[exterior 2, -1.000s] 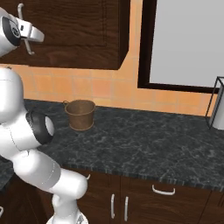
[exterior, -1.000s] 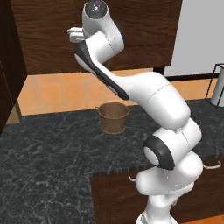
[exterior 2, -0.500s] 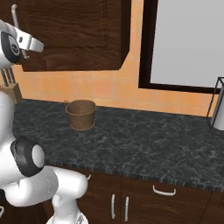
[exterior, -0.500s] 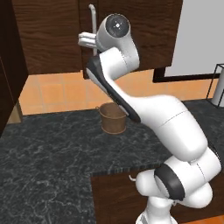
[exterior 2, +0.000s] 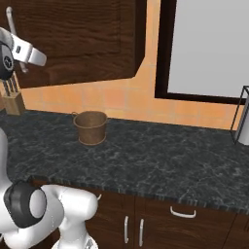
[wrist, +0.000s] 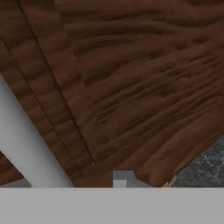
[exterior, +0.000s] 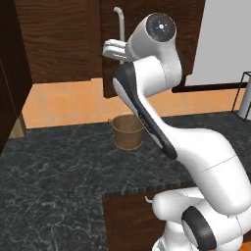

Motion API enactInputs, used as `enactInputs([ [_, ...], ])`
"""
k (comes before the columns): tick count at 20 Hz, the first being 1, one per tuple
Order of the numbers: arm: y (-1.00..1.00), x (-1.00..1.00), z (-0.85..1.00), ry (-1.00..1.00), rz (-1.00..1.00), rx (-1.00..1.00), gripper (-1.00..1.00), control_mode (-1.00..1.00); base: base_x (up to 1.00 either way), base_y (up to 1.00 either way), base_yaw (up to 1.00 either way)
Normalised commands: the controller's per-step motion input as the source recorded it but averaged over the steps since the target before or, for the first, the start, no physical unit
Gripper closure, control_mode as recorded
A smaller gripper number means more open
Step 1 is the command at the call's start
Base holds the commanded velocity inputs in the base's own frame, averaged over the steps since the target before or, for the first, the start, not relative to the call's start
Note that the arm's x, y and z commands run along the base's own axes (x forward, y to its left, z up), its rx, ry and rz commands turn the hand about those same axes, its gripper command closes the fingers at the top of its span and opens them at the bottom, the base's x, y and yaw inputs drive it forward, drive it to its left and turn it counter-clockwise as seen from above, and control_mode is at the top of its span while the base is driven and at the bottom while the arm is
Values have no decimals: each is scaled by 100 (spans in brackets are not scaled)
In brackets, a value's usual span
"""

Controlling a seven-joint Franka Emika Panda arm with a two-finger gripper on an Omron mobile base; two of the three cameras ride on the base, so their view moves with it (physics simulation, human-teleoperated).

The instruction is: Open the cabinet, pick up the bread from the cabinet and place it in the basket. Then move the basket to the dining counter.

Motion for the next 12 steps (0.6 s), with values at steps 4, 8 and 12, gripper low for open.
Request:
enactInputs([
  [4,-100,-58,-50,-13,6,1,100,-100,0,0,0],
  [8,-100,-56,-49,-18,6,1,100,-100,0,0,0],
  [12,-100,-47,-56,-5,3,0,100,-100,0,0,0],
])
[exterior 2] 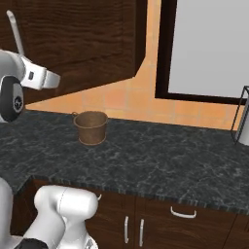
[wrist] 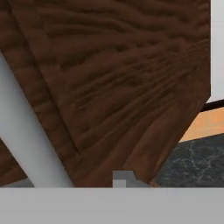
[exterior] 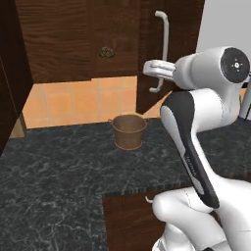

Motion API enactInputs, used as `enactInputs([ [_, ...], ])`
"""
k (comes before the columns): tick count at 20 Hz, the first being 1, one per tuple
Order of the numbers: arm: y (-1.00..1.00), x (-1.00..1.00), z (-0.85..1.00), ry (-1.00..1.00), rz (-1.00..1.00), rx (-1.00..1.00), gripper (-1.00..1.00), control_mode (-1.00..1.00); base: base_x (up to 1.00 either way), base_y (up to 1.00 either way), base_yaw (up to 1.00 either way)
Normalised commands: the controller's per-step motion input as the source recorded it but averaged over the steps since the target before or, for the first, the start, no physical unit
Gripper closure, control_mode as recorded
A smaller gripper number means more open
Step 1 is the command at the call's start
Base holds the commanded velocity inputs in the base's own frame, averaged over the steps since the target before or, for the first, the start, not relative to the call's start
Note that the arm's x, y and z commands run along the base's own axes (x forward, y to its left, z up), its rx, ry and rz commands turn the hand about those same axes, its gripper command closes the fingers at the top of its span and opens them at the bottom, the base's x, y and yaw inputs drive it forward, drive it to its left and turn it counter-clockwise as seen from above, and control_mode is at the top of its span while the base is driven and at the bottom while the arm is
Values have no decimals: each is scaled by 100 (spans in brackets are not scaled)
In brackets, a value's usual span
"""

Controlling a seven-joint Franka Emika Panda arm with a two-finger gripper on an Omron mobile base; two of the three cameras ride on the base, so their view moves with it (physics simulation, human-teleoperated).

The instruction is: Open the cabinet, pick up the bread from the cabinet and place it in the basket. Then move the basket to the dining counter.

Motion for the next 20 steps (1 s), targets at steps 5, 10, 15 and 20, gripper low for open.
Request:
enactInputs([
  [5,-100,-36,-62,0,1,0,100,-100,0,0,0],
  [10,-100,-5,-45,-1,0,3,100,-100,0,0,0],
  [15,-100,0,-25,-5,2,9,100,-100,0,0,0],
  [20,-100,7,-23,-8,1,12,100,-100,0,0,0],
])
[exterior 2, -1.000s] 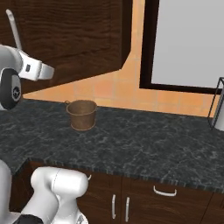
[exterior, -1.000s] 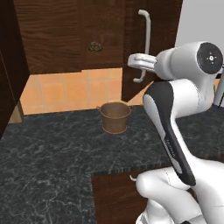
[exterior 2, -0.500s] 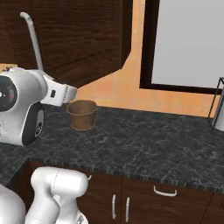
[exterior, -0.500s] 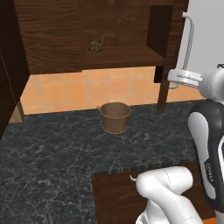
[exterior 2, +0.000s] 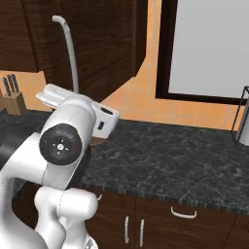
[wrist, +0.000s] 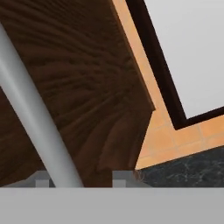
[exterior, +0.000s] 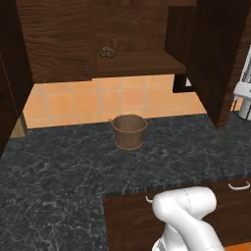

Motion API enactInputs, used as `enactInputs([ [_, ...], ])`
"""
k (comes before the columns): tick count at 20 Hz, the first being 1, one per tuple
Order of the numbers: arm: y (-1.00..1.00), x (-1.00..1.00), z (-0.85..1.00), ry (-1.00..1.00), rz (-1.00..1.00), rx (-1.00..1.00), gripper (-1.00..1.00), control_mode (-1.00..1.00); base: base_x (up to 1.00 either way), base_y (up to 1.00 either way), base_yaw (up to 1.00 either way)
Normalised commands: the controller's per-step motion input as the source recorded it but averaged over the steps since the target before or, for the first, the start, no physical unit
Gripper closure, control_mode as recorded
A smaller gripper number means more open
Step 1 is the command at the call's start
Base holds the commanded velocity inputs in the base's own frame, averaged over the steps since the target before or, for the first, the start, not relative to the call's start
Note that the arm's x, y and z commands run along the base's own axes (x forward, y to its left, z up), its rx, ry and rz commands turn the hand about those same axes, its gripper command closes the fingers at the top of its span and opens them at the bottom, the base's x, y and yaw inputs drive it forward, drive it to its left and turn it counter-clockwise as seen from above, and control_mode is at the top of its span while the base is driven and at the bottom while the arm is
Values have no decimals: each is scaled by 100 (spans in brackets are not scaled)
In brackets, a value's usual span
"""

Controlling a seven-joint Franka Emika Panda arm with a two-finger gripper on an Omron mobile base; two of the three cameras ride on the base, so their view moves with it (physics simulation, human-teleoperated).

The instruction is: Open the cabinet, pick up the bread from the cabinet and place it in the basket. Then move the basket to the dining counter.

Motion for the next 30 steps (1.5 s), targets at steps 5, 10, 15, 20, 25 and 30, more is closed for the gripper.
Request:
enactInputs([
  [5,-100,36,-36,-10,2,16,100,-100,0,0,0],
  [10,-100,67,-50,-3,2,18,100,-100,0,0,0],
  [15,-100,37,-32,0,0,15,100,-100,0,0,0],
  [20,-55,-56,25,-20,0,11,100,-100,0,0,0],
  [25,26,-100,31,-46,0,1,100,-100,0,0,0],
  [30,98,-54,-14,-37,-2,-7,100,-100,0,0,0],
])
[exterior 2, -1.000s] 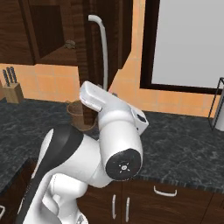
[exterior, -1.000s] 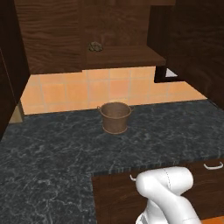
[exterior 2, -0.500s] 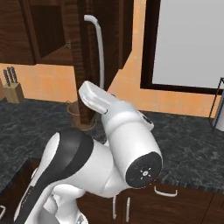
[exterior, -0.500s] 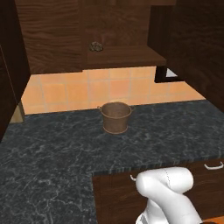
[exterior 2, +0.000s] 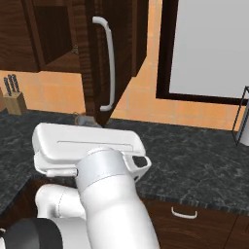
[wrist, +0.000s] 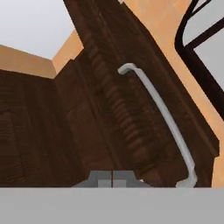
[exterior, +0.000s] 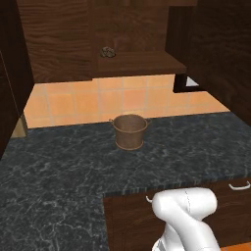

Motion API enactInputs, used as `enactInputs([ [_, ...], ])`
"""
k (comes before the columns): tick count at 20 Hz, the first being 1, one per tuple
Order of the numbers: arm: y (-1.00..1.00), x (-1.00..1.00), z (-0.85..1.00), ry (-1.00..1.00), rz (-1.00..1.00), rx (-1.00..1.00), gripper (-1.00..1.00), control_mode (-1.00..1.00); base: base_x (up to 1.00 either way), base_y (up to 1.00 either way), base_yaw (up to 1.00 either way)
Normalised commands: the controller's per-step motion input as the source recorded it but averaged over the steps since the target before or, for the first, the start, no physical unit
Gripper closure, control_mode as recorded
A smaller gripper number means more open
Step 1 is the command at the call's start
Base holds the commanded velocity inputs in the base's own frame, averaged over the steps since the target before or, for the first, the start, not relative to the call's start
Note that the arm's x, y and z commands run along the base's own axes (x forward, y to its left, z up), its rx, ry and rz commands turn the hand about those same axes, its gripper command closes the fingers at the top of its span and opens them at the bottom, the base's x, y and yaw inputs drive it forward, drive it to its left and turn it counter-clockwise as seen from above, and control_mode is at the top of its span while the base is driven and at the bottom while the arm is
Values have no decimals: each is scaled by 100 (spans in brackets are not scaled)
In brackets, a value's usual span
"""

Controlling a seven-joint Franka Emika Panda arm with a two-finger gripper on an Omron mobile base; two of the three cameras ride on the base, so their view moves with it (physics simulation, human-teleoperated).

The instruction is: Open the cabinet, pick up the bread from the cabinet and place it in the basket. Then move the basket to the dining counter.

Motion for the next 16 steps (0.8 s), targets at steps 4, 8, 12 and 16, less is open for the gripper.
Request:
enactInputs([
  [4,100,0,2,-41,-8,-13,100,-100,0,0,0],
  [8,100,-4,30,-36,-11,-16,100,-100,0,0,0],
  [12,100,6,4,-18,-9,-13,100,-100,0,0,0],
  [16,100,40,-10,-1,-8,-10,100,-100,0,0,0],
])
